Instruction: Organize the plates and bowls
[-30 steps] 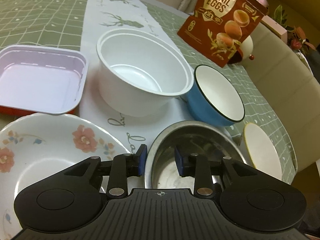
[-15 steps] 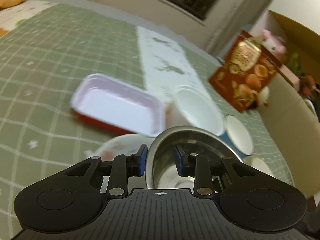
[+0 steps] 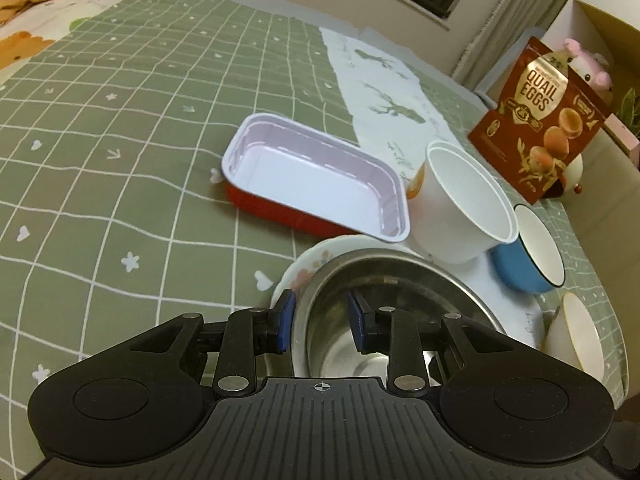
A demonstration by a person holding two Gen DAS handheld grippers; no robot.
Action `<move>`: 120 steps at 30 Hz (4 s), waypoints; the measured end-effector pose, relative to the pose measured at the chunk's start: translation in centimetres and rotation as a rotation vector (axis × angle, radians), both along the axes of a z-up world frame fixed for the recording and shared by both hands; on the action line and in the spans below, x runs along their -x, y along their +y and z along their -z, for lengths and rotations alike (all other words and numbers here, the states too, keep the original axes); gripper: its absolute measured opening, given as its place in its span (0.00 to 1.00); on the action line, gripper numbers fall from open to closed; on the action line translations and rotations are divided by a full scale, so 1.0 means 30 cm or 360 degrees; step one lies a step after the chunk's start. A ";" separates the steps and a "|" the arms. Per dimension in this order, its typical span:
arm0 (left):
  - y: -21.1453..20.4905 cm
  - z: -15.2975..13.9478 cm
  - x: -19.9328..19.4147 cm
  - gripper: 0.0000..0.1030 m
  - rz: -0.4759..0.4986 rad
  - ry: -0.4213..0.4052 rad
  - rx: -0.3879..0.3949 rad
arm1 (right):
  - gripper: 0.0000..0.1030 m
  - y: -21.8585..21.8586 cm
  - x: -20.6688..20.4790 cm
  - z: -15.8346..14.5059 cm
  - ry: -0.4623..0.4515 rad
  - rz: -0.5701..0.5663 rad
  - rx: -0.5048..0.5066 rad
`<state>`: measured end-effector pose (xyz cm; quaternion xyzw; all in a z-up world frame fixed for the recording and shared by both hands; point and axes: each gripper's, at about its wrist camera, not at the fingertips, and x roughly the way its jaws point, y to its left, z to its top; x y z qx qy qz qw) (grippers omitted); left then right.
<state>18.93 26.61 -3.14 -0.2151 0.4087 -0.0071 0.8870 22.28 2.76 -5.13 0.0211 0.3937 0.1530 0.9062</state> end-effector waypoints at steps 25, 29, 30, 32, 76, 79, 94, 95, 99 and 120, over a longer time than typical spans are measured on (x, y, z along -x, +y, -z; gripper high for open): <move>-0.007 -0.028 0.012 0.25 -0.0014 -0.0035 -0.0106 | 0.46 0.023 -0.003 0.017 0.0026 -0.0009 0.0028; 0.001 -0.031 0.011 0.23 -0.0013 -0.0040 -0.0093 | 0.46 0.018 -0.001 0.012 0.0016 -0.0005 0.0027; 0.006 -0.032 0.013 0.23 -0.0011 -0.0042 -0.0086 | 0.46 0.017 0.000 0.010 0.0014 -0.0005 0.0027; 0.028 -0.037 0.018 0.23 -0.0026 -0.0053 -0.0069 | 0.46 0.010 0.002 0.005 0.0007 -0.0005 0.0022; 0.022 0.078 -0.065 0.34 0.0008 0.0158 0.0062 | 0.52 -0.077 -0.061 0.083 0.0186 -0.0065 -0.0183; -0.001 0.066 -0.069 0.36 0.0024 0.0172 0.0011 | 0.52 -0.078 -0.049 0.072 0.0164 -0.0098 -0.0190; -0.211 0.066 -0.147 0.39 0.0267 0.0185 -0.0005 | 0.51 -0.262 -0.081 0.065 0.0140 0.0135 -0.0187; -0.221 0.066 -0.148 0.39 0.0273 0.0184 -0.0021 | 0.51 -0.270 -0.082 0.066 0.0139 0.0148 -0.0185; -0.231 0.064 -0.147 0.39 0.0277 0.0181 -0.0035 | 0.52 -0.279 -0.077 0.067 0.0136 0.0155 -0.0168; -0.234 0.062 -0.141 0.38 0.0277 0.0169 -0.0055 | 0.56 -0.242 -0.056 0.062 0.0128 0.0161 -0.0077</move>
